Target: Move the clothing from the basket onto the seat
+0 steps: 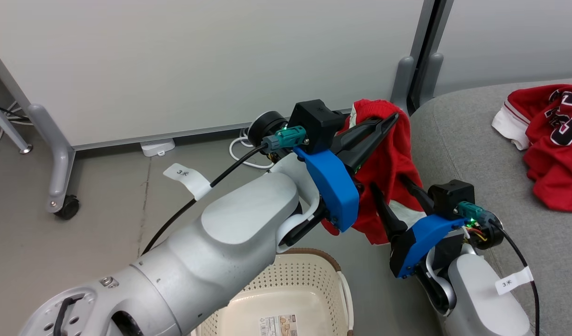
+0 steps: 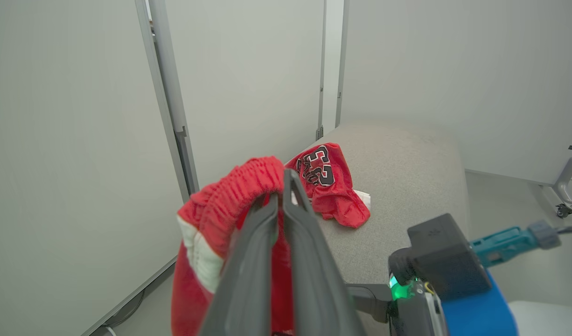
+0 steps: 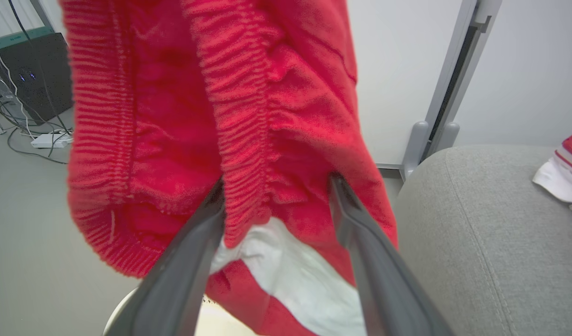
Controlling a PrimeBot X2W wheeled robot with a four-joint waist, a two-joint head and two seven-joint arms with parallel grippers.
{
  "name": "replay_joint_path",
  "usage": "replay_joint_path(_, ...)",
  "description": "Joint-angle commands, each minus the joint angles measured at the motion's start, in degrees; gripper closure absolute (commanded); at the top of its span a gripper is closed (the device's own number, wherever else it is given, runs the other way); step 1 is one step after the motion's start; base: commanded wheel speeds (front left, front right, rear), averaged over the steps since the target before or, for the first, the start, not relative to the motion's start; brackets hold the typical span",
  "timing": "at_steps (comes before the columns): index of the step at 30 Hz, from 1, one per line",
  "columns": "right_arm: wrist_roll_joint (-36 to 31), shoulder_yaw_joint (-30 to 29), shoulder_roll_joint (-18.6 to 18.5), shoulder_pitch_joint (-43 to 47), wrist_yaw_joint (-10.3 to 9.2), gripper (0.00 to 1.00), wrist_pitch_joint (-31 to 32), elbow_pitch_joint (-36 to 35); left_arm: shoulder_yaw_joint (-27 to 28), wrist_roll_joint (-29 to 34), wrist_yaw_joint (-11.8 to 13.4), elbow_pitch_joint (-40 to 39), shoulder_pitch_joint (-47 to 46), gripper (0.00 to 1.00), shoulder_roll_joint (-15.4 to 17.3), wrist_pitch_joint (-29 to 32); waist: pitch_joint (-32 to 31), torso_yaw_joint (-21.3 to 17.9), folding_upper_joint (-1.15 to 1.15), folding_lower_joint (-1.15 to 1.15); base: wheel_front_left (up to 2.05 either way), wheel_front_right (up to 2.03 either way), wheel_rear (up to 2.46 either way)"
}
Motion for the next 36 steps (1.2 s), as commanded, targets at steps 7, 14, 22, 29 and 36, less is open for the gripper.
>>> replay_joint_path(7, 0.2, 1.0, -0.1, -3.0, 0.01, 1.0, -0.7, 4.6, -0.3, -0.6, 0.0, -0.2, -1.0, 1.0, -0.1, 0.1, 0.0, 0.0, 0.0, 0.0, 0.0, 0.0, 0.0)
replay_joint_path(14, 1.2, 2.3, -0.1, -3.7, 0.01, 1.0, -1.7, 6.5, -0.4, -0.6, 0.0, 0.2, -1.0, 1.0, 0.0, 0.0, -0.1, -0.2, 0.0, 0.0, 0.0, 0.0, 0.0)
replay_joint_path(22, 1.7, 3.0, -0.1, -3.7, 0.01, 1.0, -2.3, 7.5, -0.5, -0.8, 0.0, 0.6, -0.8, 1.0, 0.1, -0.1, -0.4, -0.4, 0.0, 0.0, 0.0, 0.0, 0.0)
replay_joint_path(29, 2.2, 3.8, -0.1, -3.5, 0.01, 1.0, -2.4, 7.8, -0.5, -1.0, 0.0, 0.9, -0.5, 1.0, 0.1, -0.2, -0.7, -0.6, 0.0, 0.0, 0.0, 0.0, 0.0)
replay_joint_path(36, 2.6, 4.1, -0.1, -3.7, 0.01, 1.0, -2.6, 8.1, -0.5, -1.3, 0.0, 0.8, 0.4, 0.0, 0.2, 0.3, -0.9, -0.8, 0.0, 0.0, 0.0, 0.0, 0.0)
